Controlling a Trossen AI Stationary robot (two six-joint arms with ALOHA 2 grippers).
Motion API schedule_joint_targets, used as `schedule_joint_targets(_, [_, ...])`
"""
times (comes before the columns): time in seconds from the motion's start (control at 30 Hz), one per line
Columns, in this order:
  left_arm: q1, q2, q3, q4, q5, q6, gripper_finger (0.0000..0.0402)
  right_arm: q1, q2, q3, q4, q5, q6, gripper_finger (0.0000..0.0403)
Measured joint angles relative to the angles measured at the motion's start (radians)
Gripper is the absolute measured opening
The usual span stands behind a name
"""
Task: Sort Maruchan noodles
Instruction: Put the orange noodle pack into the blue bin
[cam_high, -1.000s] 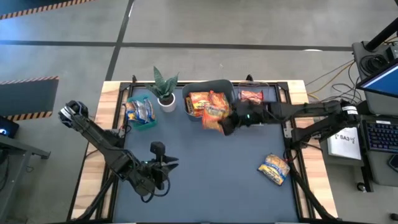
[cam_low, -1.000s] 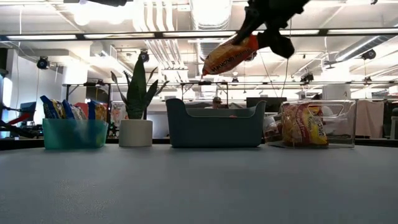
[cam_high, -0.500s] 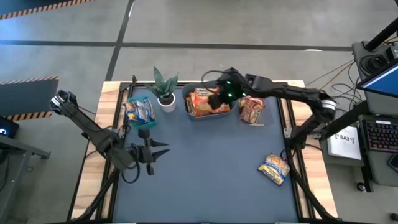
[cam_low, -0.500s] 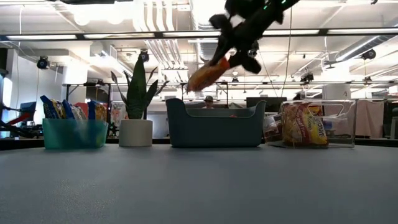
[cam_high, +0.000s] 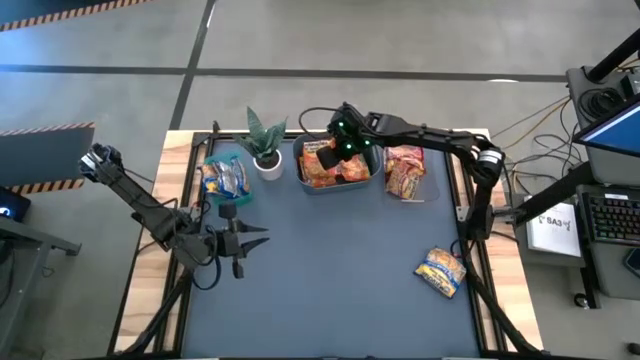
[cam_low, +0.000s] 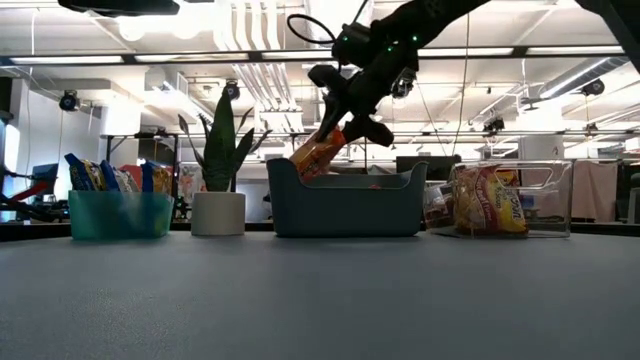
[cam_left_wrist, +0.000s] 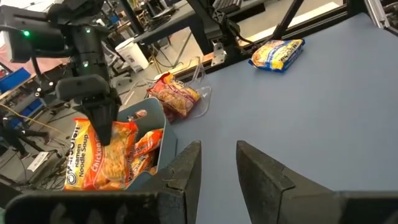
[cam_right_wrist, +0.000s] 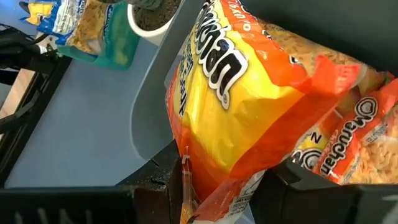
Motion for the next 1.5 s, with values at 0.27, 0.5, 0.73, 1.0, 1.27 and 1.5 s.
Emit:
schedule_joint_targets(0.27, [0.0, 0.001, 0.0, 0.003, 0.0, 0.003, 0.0084, -0.014, 0.005, 0.007, -0.004, 0.006, -0.034, 0.0127])
schedule_joint_targets(0.5, [0.0, 0.001, 0.0, 0.004, 0.0, 0.003, 0.0084, -0.015, 0.005, 0.007, -0.014, 0.009, -0.042, 0.0169])
schedule_joint_targets(0.73, [0.0, 0.001, 0.0, 0.004, -0.001, 0.003, 0.0084, -0.045, 0.003, 0.024, -0.071, 0.008, -0.042, 0.0182])
schedule_joint_targets(1.0, [0.0, 0.001, 0.0, 0.004, -0.001, 0.012, 0.0084, -0.083, 0.002, 0.093, -0.177, 0.034, -0.043, 0.0183])
schedule_joint_targets(1.27, [0.0, 0.001, 0.0, 0.004, -0.001, 0.014, 0.0084, -0.074, 0.001, 0.121, -0.217, 0.117, -0.044, 0.0181])
schedule_joint_targets(1.5, [0.0, 0.001, 0.0, 0.004, -0.001, 0.014, 0.0084, -0.016, 0.029, 0.111, -0.217, 0.196, -0.083, 0.0135])
